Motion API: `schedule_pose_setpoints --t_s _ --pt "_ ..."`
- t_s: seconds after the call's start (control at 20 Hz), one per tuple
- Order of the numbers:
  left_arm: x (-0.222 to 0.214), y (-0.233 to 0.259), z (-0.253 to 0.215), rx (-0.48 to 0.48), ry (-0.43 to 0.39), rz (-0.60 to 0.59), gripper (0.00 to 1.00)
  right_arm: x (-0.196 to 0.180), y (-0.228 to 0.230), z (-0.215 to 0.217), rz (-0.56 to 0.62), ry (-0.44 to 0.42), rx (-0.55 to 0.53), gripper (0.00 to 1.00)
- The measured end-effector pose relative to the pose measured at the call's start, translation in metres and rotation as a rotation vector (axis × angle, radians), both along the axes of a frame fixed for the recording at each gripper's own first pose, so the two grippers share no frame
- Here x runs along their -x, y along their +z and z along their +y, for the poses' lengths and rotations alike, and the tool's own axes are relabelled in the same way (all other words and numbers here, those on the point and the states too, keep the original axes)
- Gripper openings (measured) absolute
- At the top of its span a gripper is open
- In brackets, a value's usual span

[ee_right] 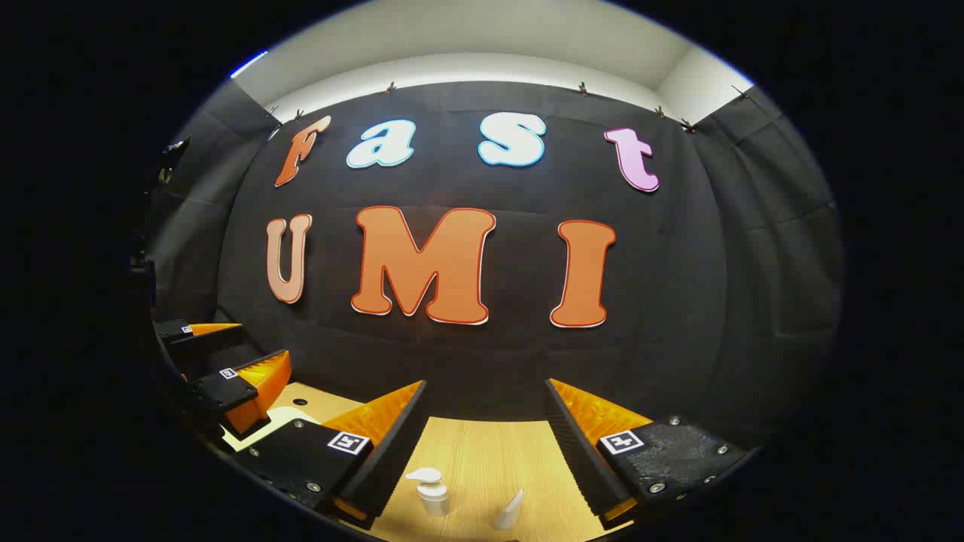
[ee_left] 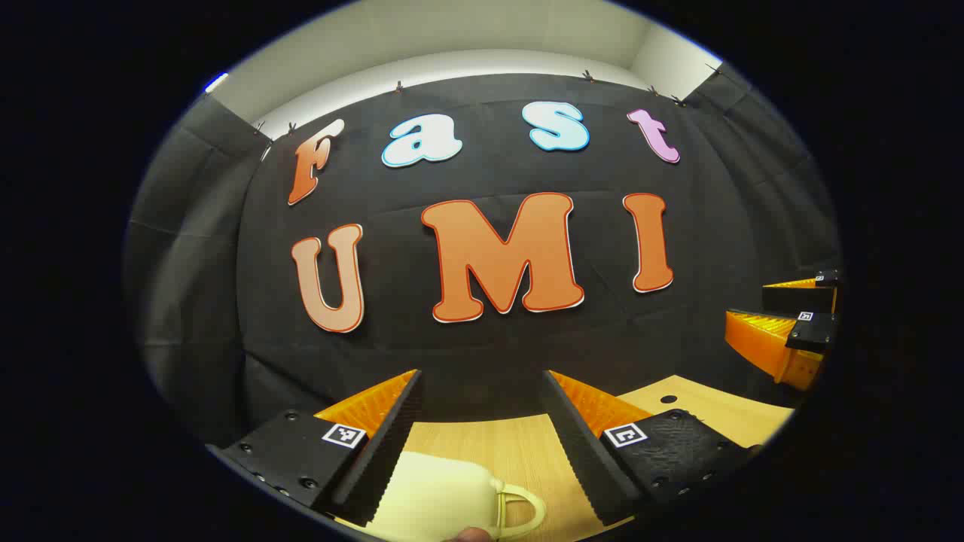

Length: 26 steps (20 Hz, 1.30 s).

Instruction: First open the suitcase, pack the skin care products into it, and then close the suitcase.

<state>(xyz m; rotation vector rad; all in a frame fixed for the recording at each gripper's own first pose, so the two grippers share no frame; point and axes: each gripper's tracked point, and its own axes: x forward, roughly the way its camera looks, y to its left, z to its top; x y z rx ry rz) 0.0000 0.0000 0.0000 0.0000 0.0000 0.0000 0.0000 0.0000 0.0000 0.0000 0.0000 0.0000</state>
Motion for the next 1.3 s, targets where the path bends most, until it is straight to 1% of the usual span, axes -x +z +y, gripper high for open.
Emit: schedule_pose_setpoints --t_s 0.3,0.35,0.6,0.8,0.95,1.1,1.15,1.3 --pt "-0.006 -0.003 -0.003 -0.032 -0.022 -0.004 1.0 0.003 -0.002 -0.008 0.007 -0.025 0.011 0.95" --pt "-0.006 -0.005 -0.003 -0.039 -0.025 -0.004 0.99 0.003 -0.003 -0.008 0.01 -0.028 0.011 0.95" --pt "-0.005 -0.004 -0.001 -0.066 -0.027 -0.009 0.99 0.005 -0.007 -0.013 0.024 -0.037 0.02 0.95" --pt "-0.003 -0.002 -0.001 -0.073 -0.025 -0.013 1.0 0.009 -0.008 -0.008 0.02 -0.02 0.026 0.95" --pt "-0.002 -0.001 -0.001 -0.08 -0.029 -0.011 0.99 0.012 -0.013 -0.006 0.033 -0.003 0.016 0.95" --pt "-0.004 -0.014 -0.003 -0.12 -0.043 0.01 1.0 0.014 -0.017 -0.009 0.048 0.003 -0.007 0.95" --pt "-0.002 -0.022 -0.005 -0.138 -0.052 0.026 0.99 0.015 -0.019 -0.011 0.056 0.002 -0.014 0.95" --pt "0.002 -0.049 -0.012 -0.213 -0.083 0.066 0.99 0.015 -0.02 -0.015 0.048 0.005 -0.007 0.95"
